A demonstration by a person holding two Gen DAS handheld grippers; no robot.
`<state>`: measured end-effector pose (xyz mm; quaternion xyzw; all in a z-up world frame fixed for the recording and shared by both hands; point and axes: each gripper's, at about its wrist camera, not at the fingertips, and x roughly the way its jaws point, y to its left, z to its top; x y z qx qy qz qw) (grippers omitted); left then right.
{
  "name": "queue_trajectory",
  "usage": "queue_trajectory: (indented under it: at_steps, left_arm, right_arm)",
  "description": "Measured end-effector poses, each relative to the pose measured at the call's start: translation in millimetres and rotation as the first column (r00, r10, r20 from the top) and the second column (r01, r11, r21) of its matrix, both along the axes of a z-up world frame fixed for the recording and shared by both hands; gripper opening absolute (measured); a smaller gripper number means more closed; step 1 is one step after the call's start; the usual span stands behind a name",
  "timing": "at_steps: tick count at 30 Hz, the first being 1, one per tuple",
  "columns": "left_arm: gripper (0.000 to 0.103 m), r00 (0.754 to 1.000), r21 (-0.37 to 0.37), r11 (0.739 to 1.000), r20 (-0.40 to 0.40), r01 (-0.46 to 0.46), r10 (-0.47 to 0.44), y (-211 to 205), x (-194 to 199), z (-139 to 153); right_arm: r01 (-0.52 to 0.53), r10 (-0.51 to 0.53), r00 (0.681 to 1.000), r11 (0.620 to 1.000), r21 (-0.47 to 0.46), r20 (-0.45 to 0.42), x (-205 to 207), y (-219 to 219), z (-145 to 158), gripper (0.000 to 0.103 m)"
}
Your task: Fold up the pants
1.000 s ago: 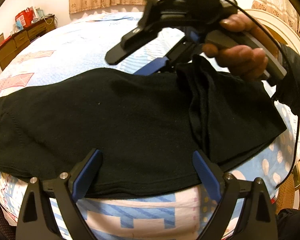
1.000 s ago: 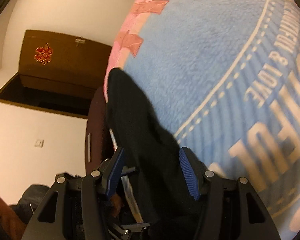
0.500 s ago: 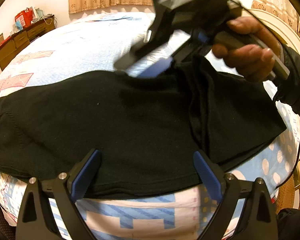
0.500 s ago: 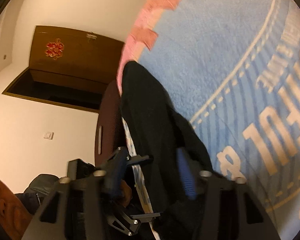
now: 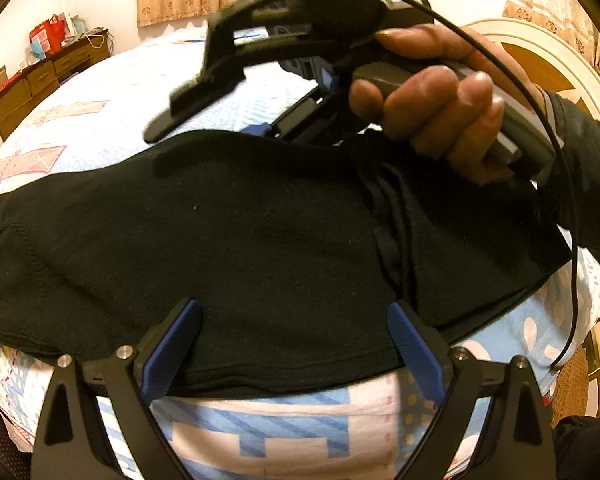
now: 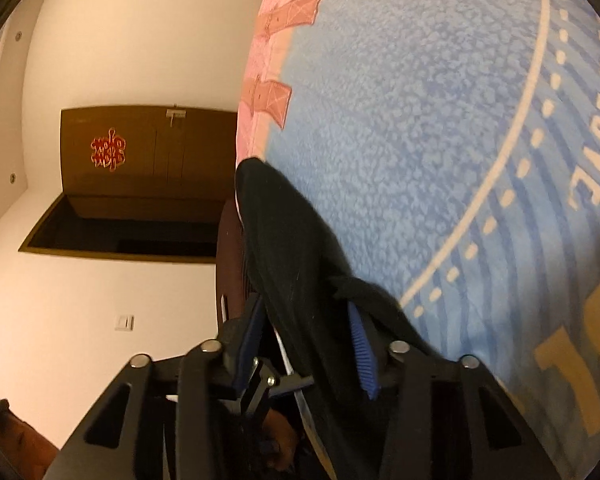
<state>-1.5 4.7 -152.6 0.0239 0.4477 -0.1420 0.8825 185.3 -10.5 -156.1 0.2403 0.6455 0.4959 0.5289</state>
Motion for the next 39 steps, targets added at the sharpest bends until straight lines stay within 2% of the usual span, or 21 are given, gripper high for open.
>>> queue_trajectory:
  at_steps: [2, 5, 7, 11, 16, 20, 23, 24, 27, 29, 30, 32, 33, 35, 37, 39]
  left_arm:
    - [0.097, 1.0, 0.0, 1.0, 0.0, 0.0, 0.0, 0, 0, 0]
    - [0.097, 1.0, 0.001, 1.0, 0.001, -0.001, 0.001, -1, 0, 0]
    - [0.098, 1.0, 0.007, 1.0, 0.004, -0.001, 0.001, -3, 0, -1]
    - [0.098, 1.0, 0.014, 1.0, 0.008, 0.0, 0.0, -5, -1, -3]
    - [0.098, 1.0, 0.017, 1.0, 0.011, -0.003, 0.003, -9, -2, -4]
    - [0.099, 1.0, 0.025, 1.0, 0.016, -0.007, 0.006, -12, -3, -6]
    - [0.099, 1.0, 0.025, 1.0, 0.021, -0.009, 0.009, -14, -5, -6]
    - [0.099, 1.0, 0.025, 1.0, 0.024, -0.01, 0.01, -14, -6, -5]
    - [0.099, 0.999, 0.026, 0.999, 0.037, -0.026, 0.025, -14, -9, -3]
    - [0.099, 0.998, 0.006, 0.999, 0.028, -0.052, 0.051, -9, -12, 3]
    - [0.099, 0.998, -0.007, 0.998, 0.026, -0.064, 0.064, -6, -13, 5]
    - [0.099, 0.995, -0.053, 0.993, 0.02, -0.102, 0.103, 7, -15, 15]
    - [0.099, 0.993, -0.063, 0.992, 0.019, -0.111, 0.112, 11, -15, 18]
    - [0.099, 0.989, -0.066, 0.987, 0.017, -0.144, 0.145, 22, -15, 25]
    - [0.099, 0.981, -0.055, 0.98, 0.013, -0.192, 0.193, 38, -14, 34]
    - [0.099, 0.968, -0.026, 0.968, 0.029, -0.248, 0.249, 59, -14, 43]
  right_arm:
    - [0.047, -0.047, 0.999, 0.999, 0.007, 0.002, 0, -3, -2, 0.025]
    - [0.104, -0.105, 0.994, 0.994, 0.043, 0.018, 2, -20, 4, 0.015]
    - [0.119, -0.122, 0.992, 0.991, 0.06, 0.045, 3, -23, 12, 0.013]
    - [0.108, -0.108, 0.986, 0.994, 0.013, 0.123, 3, -13, 20, 0.011]
    - [0.146, -0.132, 0.978, 0.986, -0.077, 0.161, 19, -12, 10, 0.009]
    - [0.157, -0.133, 0.972, 0.981, -0.113, 0.194, 20, -11, 7, 0.007]
    - [0.161, -0.142, 0.977, 0.981, -0.111, 0.162, 25, -11, -1, 0.007]
    - [0.14, -0.115, 0.975, 0.983, -0.121, 0.189, 22, -7, 4, 0.008]
    - [0.153, -0.129, 0.969, 0.983, -0.101, 0.211, 12, -12, 25, 0.011]
    - [0.153, -0.118, 0.954, 0.982, -0.108, 0.276, 0, -17, 43, 0.017]
    - [0.174, -0.127, 0.938, 0.977, -0.121, 0.323, -6, -21, 53, 0.023]
    - [0.24, -0.169, 0.892, 0.963, -0.124, 0.418, -16, -39, 76, 0.061]
    - [0.258, -0.191, 0.882, 0.961, -0.101, 0.432, -18, -46, 83, 0.066]
    - [0.302, -0.239, 0.856, 0.951, -0.069, 0.458, -22, -65, 97, 0.068]
    - [0.339, -0.25, 0.83, 0.936, -0.095, 0.499, -28, -73, 104, 0.068]
    - [0.332, -0.234, 0.823, 0.938, -0.104, 0.518, -41, -77, 106, 0.068]
